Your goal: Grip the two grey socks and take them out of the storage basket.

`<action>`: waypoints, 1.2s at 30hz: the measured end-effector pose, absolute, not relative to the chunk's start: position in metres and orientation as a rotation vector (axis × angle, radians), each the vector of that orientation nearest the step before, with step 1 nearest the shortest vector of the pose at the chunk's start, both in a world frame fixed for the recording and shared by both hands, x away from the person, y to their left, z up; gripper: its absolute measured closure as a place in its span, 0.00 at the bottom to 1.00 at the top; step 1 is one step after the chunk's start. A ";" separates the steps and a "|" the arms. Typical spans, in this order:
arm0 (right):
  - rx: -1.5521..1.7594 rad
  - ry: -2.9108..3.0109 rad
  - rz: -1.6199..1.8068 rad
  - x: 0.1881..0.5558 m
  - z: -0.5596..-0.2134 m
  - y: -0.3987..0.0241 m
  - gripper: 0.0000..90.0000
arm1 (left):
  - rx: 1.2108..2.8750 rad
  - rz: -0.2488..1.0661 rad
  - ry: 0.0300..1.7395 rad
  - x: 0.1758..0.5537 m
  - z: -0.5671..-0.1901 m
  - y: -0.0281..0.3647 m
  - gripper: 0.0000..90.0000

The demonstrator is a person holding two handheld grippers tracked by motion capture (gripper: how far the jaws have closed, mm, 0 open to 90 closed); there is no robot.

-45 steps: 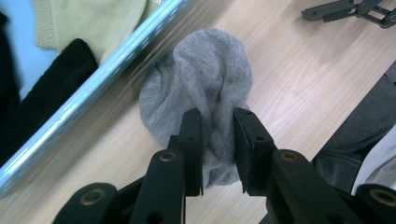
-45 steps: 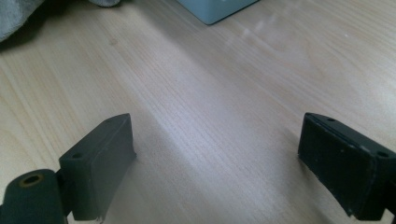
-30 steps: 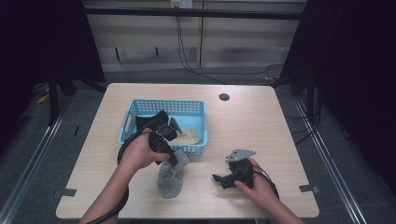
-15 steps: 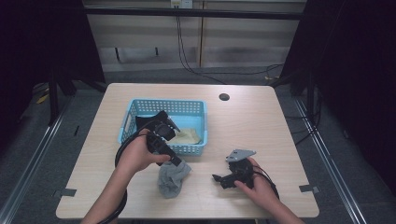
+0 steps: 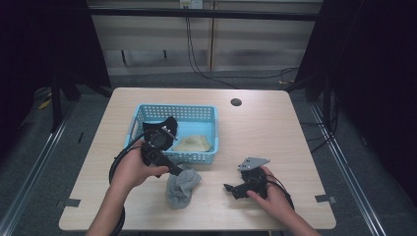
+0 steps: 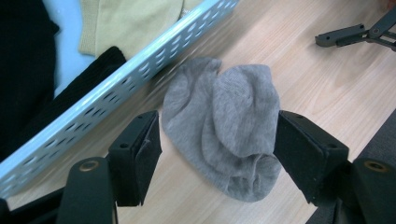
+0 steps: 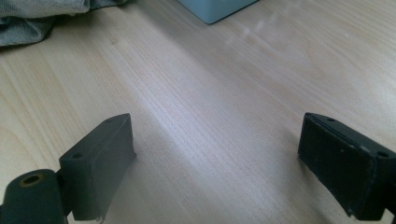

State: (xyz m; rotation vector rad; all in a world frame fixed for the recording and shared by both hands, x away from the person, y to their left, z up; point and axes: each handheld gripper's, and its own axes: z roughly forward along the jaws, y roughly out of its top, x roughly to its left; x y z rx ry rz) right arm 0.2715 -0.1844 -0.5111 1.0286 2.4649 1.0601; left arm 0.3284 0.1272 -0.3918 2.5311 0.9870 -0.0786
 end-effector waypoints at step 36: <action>1.029 2.465 1.060 0.272 -0.511 -0.184 0.11 | 2.423 0.022 0.905 0.323 -0.451 0.206 0.28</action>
